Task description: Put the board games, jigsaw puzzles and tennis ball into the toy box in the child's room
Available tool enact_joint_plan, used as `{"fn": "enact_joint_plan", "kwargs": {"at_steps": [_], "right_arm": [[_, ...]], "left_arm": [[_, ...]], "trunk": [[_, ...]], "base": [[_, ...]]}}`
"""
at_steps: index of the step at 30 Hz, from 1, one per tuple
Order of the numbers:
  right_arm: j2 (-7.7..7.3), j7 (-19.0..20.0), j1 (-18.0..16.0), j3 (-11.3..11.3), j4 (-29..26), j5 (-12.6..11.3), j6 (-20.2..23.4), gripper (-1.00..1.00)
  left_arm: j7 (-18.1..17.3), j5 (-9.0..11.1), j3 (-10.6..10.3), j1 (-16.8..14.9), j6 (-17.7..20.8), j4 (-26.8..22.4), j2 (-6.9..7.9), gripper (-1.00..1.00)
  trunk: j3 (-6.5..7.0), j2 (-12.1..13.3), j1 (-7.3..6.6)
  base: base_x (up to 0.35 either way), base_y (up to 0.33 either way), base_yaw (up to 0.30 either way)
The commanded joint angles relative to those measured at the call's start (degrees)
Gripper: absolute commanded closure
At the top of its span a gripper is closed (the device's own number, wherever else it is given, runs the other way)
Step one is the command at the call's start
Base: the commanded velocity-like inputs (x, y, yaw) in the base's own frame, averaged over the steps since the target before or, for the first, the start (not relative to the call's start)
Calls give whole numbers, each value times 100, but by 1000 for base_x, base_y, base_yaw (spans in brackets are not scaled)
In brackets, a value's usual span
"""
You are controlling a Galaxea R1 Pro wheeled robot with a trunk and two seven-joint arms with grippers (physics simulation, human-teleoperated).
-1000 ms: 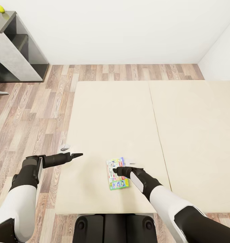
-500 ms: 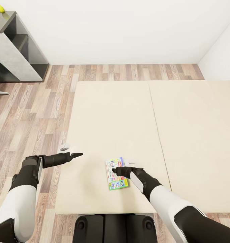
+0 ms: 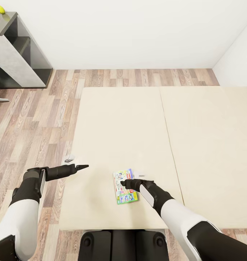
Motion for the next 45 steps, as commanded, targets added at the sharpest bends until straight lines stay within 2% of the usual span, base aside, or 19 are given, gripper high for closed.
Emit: {"fn": "enact_joint_plan", "kwargs": {"at_steps": [1,11,23,45], "right_arm": [[0,-3,-4,8,-1,2,21,-100],[0,-100,-3,14,-1,21,9,-100],[0,-116,1,15,-1,187,-178,-100],[0,-116,-1,15,-1,201,-221,-100]], "left_arm": [[-56,-57,23,-5,46,-6,-4,-100],[-55,-57,21,-5,41,-6,-3,-100],[-44,-81,19,-5,48,-6,-12,-100],[-44,-58,13,-5,49,-6,-12,-100]], "trunk": [[-7,-9,3],[-7,-9,3],[-7,-9,3],[-7,-9,3]], "base": [[0,0,0],[0,0,0],[0,0,0],[0,0,0]]}}
